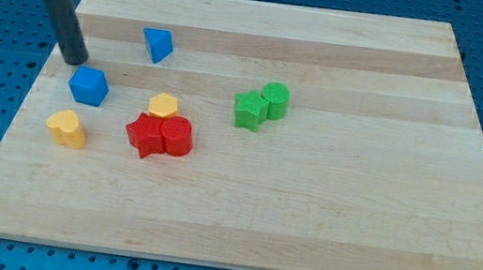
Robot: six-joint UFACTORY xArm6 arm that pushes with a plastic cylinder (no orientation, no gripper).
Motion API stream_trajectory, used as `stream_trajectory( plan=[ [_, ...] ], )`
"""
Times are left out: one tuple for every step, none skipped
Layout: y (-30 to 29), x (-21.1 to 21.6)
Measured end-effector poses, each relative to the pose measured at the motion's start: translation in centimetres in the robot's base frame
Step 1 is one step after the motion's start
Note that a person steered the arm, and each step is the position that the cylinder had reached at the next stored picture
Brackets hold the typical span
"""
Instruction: Move blue cube towards blue triangle
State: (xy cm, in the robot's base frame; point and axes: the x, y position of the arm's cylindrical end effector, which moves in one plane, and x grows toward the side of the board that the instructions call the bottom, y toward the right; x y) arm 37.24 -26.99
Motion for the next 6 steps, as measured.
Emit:
stream_trajectory(
  plan=[
    [-1.2, 2.7],
    [-1.2, 6.2],
    [-1.1, 8.6],
    [0.5, 8.6],
    [2.7, 8.6],
    [3.6, 7.8]
  ],
)
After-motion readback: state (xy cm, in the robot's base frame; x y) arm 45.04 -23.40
